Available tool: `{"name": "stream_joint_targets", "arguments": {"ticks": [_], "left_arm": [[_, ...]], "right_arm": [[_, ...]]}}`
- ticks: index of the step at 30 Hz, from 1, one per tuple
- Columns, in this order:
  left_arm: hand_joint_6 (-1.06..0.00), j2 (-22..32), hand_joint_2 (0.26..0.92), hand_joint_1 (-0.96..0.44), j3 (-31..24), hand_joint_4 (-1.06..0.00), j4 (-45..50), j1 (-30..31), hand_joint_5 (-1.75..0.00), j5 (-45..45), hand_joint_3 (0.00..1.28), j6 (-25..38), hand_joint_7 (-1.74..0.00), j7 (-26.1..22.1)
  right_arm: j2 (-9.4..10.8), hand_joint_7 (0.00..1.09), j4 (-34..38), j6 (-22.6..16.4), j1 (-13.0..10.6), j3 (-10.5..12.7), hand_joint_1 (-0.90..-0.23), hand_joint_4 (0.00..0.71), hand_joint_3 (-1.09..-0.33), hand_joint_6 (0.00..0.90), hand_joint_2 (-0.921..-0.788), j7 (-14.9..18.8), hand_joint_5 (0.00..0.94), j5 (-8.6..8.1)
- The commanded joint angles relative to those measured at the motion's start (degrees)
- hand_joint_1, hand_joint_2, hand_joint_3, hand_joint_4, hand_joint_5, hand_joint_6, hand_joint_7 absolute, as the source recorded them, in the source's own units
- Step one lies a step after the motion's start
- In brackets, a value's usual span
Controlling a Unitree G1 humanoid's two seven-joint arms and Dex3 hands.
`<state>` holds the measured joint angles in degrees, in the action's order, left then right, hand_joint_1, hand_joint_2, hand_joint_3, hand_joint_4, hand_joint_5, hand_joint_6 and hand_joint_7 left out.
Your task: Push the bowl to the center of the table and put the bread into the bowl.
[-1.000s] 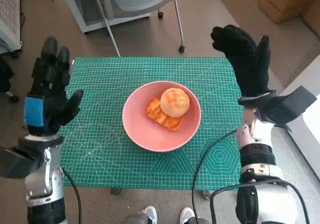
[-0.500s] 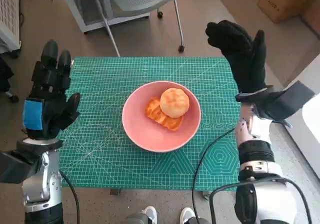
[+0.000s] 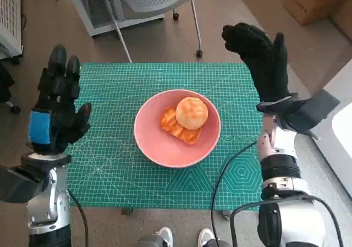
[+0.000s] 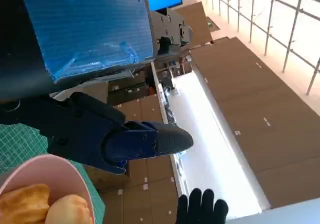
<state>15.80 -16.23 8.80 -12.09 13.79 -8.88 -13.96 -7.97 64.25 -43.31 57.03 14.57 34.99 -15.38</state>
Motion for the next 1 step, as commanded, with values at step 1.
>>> {"name": "stream_joint_targets", "arguments": {"ticks": [1], "left_arm": [[-0.11, 0.1, 0.921, -0.74, 1.4, -0.05, 0.2, -1.4, -0.02, -1.2, 0.4, -0.7, -0.05, 0.2]], "right_arm": [[0.7, 0.01, 0.1, 0.4, -1.3, -0.3, -0.678, 0.171, -0.738, 0.324, -0.921, -0.6, 0.006, 0.63]]}}
